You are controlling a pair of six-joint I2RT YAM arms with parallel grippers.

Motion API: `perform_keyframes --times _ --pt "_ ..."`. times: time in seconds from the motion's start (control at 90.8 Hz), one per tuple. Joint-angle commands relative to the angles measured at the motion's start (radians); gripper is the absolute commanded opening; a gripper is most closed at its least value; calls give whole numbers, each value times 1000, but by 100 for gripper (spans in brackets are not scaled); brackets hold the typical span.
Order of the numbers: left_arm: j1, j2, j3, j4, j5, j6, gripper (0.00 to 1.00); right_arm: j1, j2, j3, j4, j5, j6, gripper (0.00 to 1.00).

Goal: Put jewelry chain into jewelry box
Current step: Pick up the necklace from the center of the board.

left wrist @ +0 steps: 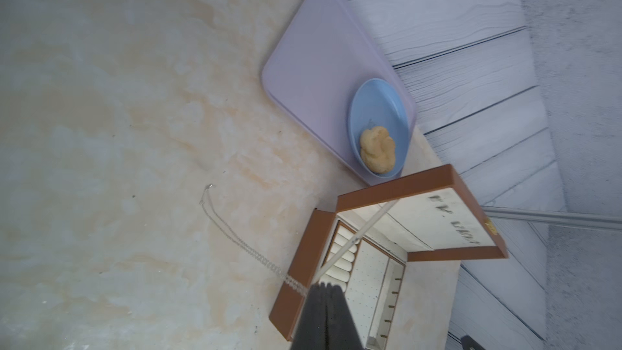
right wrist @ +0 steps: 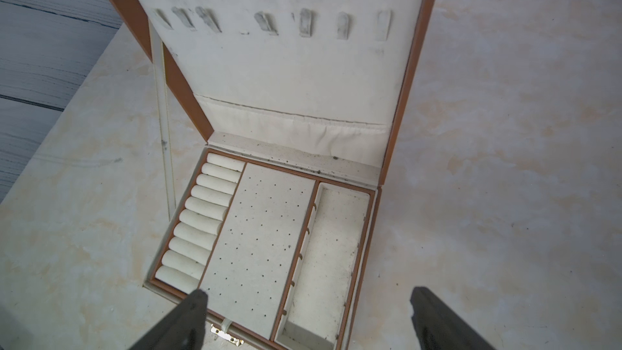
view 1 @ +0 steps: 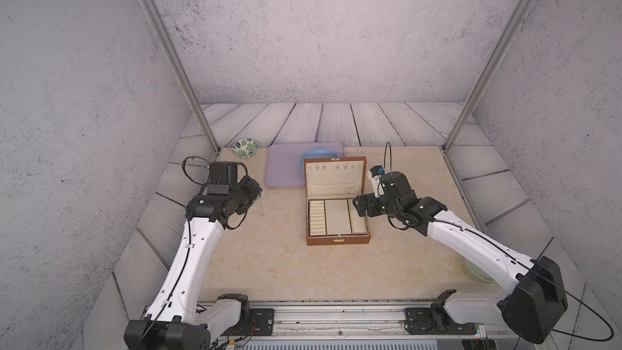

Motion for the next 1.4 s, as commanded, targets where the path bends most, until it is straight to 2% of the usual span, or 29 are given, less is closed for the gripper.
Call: perform_keyframes --times 0.0,0.198,0.396,0.583,0.848,1.387 --pt "-39 20 113 13 28 22 0 5 -25 48 33 -43 -31 94" --pt "-93 94 326 12 57 64 0 7 -19 84 119 -144 -80 89" --pt "-186 216 548 6 63 107 0 11 13 115 236 -250 -115 83" --pt "-266 296 687 -37 46 134 0 27 30 141 332 -325 -150 81" --pt "-334 332 754 -46 50 138 0 44 71 146 517 -324 -178 78" --pt "-396 368 793 -42 61 126 0 83 204 268 606 -423 -201 71"
